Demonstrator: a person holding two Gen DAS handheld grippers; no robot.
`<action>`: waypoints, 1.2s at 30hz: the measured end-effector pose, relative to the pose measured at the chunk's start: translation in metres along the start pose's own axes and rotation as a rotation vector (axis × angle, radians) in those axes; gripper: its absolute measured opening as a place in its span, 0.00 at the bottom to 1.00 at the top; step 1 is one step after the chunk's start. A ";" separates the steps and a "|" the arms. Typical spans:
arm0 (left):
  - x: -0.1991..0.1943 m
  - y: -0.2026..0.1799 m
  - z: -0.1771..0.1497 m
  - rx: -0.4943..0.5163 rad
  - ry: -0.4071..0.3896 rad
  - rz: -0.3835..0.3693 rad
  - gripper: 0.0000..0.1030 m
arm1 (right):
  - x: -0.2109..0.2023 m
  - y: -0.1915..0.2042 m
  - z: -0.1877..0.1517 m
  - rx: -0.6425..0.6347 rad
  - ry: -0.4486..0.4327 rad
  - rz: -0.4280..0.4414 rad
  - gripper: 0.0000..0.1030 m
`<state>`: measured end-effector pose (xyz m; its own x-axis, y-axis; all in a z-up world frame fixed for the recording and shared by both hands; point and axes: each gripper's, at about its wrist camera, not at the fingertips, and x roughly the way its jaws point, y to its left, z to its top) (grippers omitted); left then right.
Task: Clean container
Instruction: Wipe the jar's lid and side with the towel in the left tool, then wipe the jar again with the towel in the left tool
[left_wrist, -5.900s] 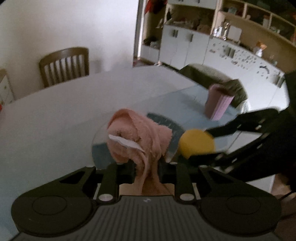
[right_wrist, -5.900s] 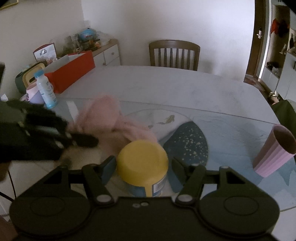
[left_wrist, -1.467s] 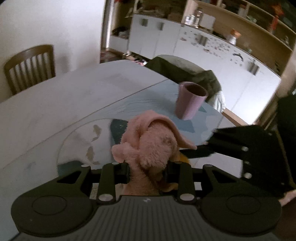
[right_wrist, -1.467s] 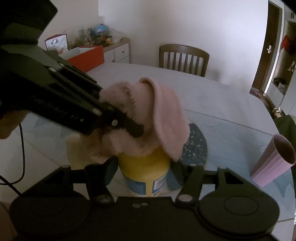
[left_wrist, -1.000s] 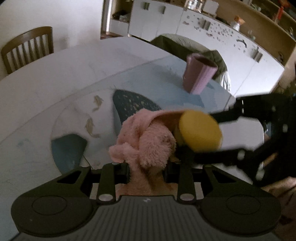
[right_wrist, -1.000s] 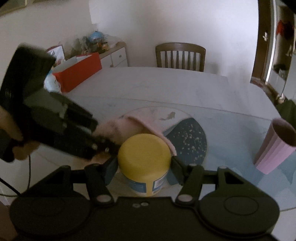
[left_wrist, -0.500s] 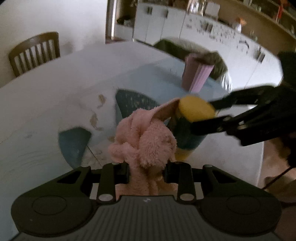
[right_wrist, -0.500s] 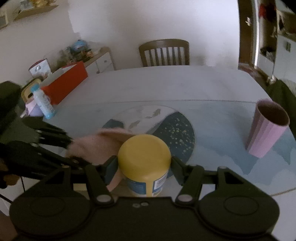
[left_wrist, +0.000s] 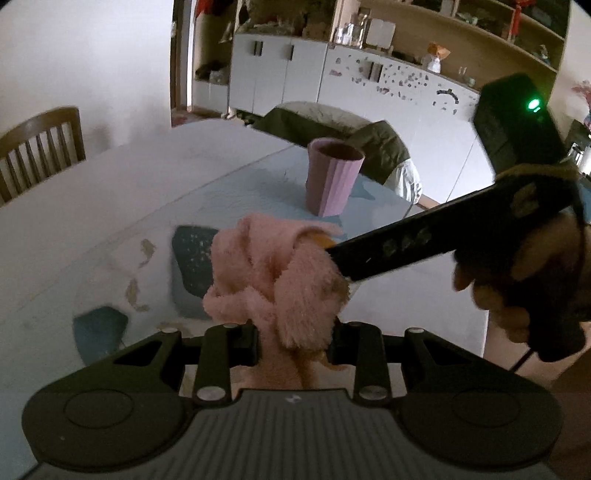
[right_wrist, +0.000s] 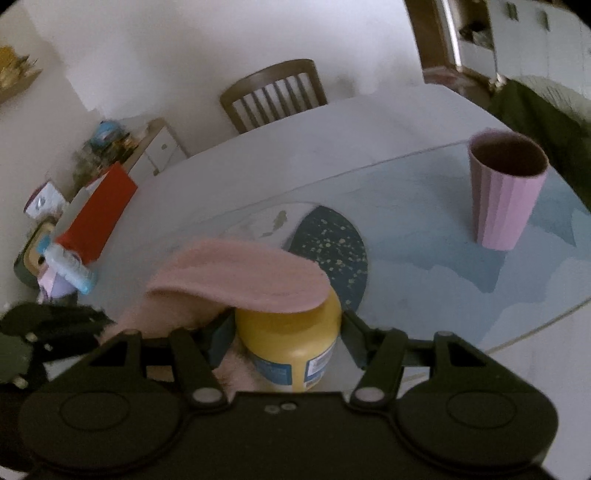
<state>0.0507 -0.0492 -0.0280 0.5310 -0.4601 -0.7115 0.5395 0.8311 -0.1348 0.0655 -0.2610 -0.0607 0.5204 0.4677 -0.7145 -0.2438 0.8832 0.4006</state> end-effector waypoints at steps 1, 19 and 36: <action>0.005 0.002 -0.001 -0.004 0.010 0.004 0.29 | 0.000 -0.003 0.001 0.020 0.002 0.004 0.59; 0.053 0.039 -0.028 -0.077 0.163 0.047 0.29 | -0.006 -0.001 -0.004 -0.012 0.010 0.007 0.59; -0.043 0.042 0.003 -0.043 0.037 -0.076 0.30 | -0.013 0.038 -0.022 -0.463 0.021 0.021 0.59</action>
<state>0.0529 0.0046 -0.0007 0.4648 -0.5111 -0.7230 0.5481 0.8074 -0.2184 0.0313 -0.2327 -0.0487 0.4960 0.4825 -0.7219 -0.5965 0.7935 0.1205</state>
